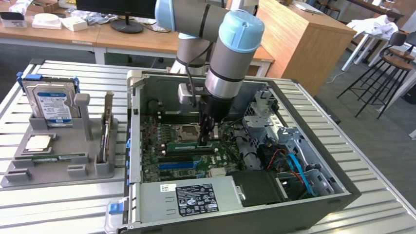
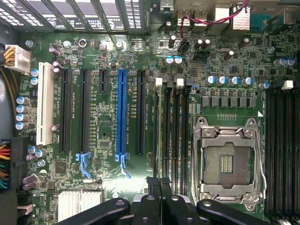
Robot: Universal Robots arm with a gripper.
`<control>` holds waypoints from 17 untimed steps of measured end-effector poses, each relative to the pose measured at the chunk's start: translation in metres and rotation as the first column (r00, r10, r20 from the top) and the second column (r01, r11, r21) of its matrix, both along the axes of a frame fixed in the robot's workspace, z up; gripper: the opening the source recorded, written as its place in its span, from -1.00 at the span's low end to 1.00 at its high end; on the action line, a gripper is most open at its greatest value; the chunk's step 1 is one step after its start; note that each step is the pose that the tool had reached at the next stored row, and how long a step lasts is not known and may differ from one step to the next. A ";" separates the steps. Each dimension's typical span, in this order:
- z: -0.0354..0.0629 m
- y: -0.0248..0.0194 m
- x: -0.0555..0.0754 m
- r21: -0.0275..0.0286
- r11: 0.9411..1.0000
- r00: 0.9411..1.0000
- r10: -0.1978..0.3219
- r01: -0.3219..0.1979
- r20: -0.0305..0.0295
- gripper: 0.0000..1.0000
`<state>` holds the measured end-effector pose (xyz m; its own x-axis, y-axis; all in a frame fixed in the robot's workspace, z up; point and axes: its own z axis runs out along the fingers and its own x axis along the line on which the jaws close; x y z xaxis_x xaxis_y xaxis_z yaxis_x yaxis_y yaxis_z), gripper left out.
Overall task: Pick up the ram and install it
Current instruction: 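Insert the ram into the slot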
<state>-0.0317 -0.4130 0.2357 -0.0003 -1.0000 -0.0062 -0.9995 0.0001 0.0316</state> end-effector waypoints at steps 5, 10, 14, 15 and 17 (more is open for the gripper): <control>-0.0004 0.0000 0.000 0.000 1.000 1.000 -0.006 0.006 0.000 -0.77; -0.0005 0.0000 0.000 0.000 1.000 1.000 -0.008 0.008 0.000 -0.77; -0.0005 0.0000 0.000 0.000 1.000 1.000 -0.007 0.007 0.000 -0.77; -0.0005 0.0000 -0.001 0.000 1.000 1.000 -0.008 0.008 0.000 -0.77; -0.0005 0.0000 -0.001 0.000 1.000 1.000 -0.007 0.007 0.000 -0.77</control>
